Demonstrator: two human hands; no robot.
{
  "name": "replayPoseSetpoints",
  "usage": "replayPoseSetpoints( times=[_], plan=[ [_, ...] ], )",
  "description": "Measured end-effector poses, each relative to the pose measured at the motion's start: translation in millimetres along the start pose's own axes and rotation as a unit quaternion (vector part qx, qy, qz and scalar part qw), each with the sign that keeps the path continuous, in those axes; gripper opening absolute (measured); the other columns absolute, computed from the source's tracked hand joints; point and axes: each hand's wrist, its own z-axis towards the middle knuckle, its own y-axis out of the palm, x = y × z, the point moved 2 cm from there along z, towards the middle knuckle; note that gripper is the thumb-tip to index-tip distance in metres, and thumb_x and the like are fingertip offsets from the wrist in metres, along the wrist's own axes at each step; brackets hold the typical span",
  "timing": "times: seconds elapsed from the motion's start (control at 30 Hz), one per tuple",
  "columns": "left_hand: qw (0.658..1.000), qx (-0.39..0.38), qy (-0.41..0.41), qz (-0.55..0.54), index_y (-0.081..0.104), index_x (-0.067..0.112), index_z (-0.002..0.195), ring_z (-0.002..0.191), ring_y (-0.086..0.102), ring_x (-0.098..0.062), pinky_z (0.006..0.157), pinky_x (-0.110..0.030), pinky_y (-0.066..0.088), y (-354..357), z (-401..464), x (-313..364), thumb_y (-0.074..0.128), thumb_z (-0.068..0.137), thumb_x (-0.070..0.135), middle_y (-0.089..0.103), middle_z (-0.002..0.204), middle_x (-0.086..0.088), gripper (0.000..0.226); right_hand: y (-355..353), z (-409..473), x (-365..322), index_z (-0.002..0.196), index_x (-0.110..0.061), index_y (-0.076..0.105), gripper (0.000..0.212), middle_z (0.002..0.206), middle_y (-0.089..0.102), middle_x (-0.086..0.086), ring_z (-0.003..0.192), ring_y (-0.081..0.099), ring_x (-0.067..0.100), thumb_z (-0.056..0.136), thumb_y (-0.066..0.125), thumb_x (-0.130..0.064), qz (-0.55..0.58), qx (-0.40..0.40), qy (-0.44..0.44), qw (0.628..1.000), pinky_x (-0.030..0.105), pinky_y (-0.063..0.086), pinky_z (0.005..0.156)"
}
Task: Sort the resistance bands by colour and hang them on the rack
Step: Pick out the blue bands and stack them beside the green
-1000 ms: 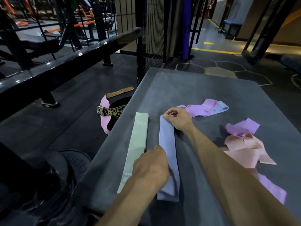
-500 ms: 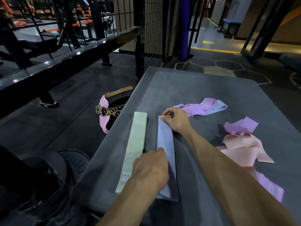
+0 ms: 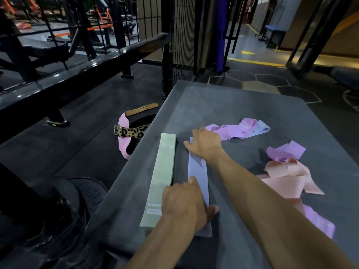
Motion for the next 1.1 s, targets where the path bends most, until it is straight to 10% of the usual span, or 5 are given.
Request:
replayPoseSetpoints(
  times=[0.4,0.6,0.77,1.1],
  plan=[
    [1.000,0.004,-0.002,0.000,0.043,0.019,0.111,0.105,0.062,-0.027,0.077,-0.038,0.034,1.7,2.9,0.2,0.044,0.084,0.081,0.065,0.112,-0.004,0.067,-17.1,-10.3,16.6,0.124,-0.011,0.056,0.057,0.122,0.061,0.010,0.109,0.061,0.034,0.098,0.042,-0.060,0.133,0.015,0.033,0.990,0.041,0.046,0.081],
    [0.997,0.072,0.007,0.001,0.045,0.020,0.113,0.102,0.064,-0.027,0.073,-0.037,0.034,-6.6,4.6,-4.7,0.026,0.096,0.073,0.067,0.111,-0.004,0.059,-27.0,-5.1,111.3,0.109,-0.008,0.063,0.025,0.113,0.065,0.012,0.101,0.062,0.037,0.092,0.050,-0.022,0.151,0.026,0.149,0.977,0.036,0.045,0.078],
    [0.993,0.111,0.048,-0.013,0.031,0.021,0.101,0.095,0.064,-0.031,0.067,-0.035,0.033,-13.8,7.8,9.5,0.028,0.101,0.063,0.067,0.103,-0.005,0.042,-5.9,0.6,180.4,0.141,-0.016,0.051,0.048,0.149,0.039,0.016,0.136,0.039,0.041,0.095,0.053,-0.030,0.101,-0.064,0.224,0.967,0.049,0.038,0.111],
    [0.984,0.150,0.074,-0.053,0.029,0.026,0.092,0.071,0.040,-0.027,0.064,-0.036,0.029,-6.6,17.2,34.5,0.028,0.101,0.063,0.045,0.078,0.004,0.038,20.1,47.0,238.4,0.145,-0.016,0.048,0.045,0.152,0.043,0.019,0.140,0.040,0.041,0.103,0.035,-0.025,0.170,-0.110,0.277,0.939,0.055,0.031,0.116]
  ],
)
